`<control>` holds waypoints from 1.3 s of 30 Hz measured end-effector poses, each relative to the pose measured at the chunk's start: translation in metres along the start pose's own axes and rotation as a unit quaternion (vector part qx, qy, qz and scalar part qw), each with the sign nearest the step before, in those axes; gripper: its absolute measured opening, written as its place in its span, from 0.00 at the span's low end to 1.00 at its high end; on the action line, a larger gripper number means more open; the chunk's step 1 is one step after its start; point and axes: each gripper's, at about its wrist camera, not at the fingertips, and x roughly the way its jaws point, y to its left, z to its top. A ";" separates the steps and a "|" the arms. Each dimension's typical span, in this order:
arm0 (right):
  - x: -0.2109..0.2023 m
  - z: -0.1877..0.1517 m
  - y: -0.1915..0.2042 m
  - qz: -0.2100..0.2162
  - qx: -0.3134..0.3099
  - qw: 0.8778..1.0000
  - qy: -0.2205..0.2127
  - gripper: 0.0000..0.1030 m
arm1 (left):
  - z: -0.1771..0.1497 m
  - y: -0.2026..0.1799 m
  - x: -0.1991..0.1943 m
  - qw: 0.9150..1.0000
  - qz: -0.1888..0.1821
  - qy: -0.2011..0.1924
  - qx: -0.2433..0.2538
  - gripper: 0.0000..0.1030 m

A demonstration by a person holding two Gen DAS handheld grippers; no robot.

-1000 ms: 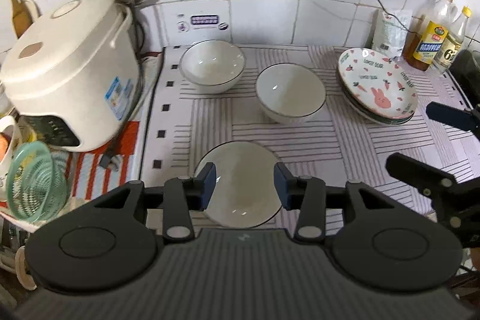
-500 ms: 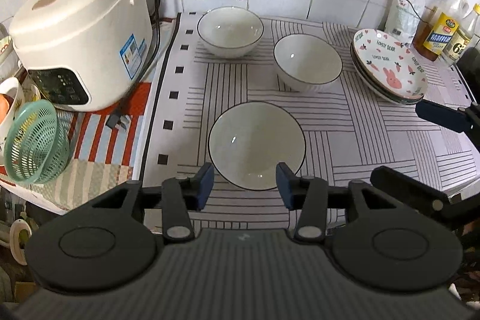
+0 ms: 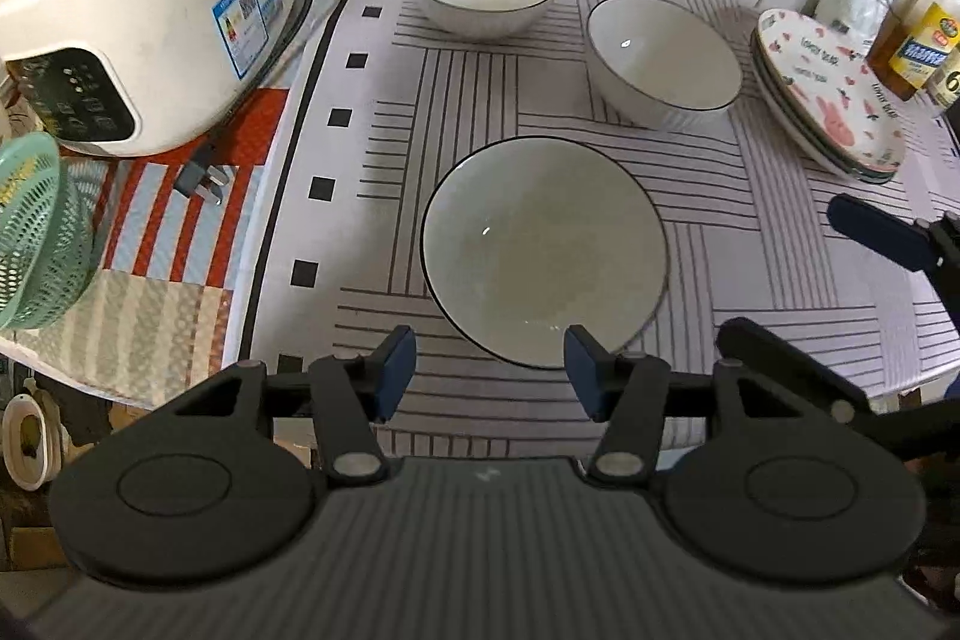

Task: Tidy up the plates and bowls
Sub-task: 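Close both grippers on the rim of the white bowl, then lift the white bowl with both grippers and carry it over another bowl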

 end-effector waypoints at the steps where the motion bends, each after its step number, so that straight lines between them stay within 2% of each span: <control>1: 0.006 -0.001 -0.001 0.001 0.001 1.000 0.004 0.92 | 0.002 0.002 0.005 1.000 -0.001 0.001 0.000 0.52; 9: 0.046 -0.008 -0.008 0.040 0.008 0.999 0.027 0.88 | 0.018 0.010 0.037 1.000 0.000 0.017 -0.007 0.52; 12: 0.060 -0.013 -0.011 0.051 0.018 0.998 0.030 0.86 | 0.022 0.015 0.046 0.999 0.000 0.021 -0.030 0.50; 14: 0.072 -0.017 -0.014 0.052 0.032 0.997 0.047 0.72 | 0.024 0.018 0.051 0.999 -0.003 0.028 -0.041 0.49; 18: 0.080 -0.020 -0.017 0.054 0.046 0.996 0.048 0.69 | 0.023 0.018 0.056 0.998 0.005 0.034 -0.044 0.36; 21: 0.086 -0.022 -0.021 0.049 0.058 0.995 0.060 0.58 | 0.022 0.020 0.057 0.997 -0.021 0.039 -0.064 0.34; 27: 0.093 -0.027 -0.037 0.058 0.105 0.990 0.074 0.44 | 0.019 0.023 0.059 0.995 -0.018 0.033 -0.091 0.10; 28: 0.094 -0.027 -0.038 0.059 0.110 0.989 0.076 0.36 | 0.018 0.022 0.057 0.995 -0.027 0.030 -0.092 0.10; 29: 0.095 -0.028 -0.038 0.059 0.109 0.989 0.082 0.24 | 0.018 0.020 0.054 0.995 -0.028 0.024 -0.091 0.11; 31: 0.100 -0.028 -0.034 0.053 0.100 0.989 0.097 0.16 | 0.019 0.011 0.050 0.996 -0.015 0.017 -0.085 0.10; 34: 0.100 -0.030 -0.031 0.039 0.101 0.988 0.106 0.17 | 0.018 -0.001 0.042 0.997 0.004 0.001 -0.078 0.10; 39: 0.082 -0.028 -0.042 0.044 0.123 0.986 0.101 0.17 | 0.013 -0.024 0.024 0.998 0.006 -0.016 -0.053 0.11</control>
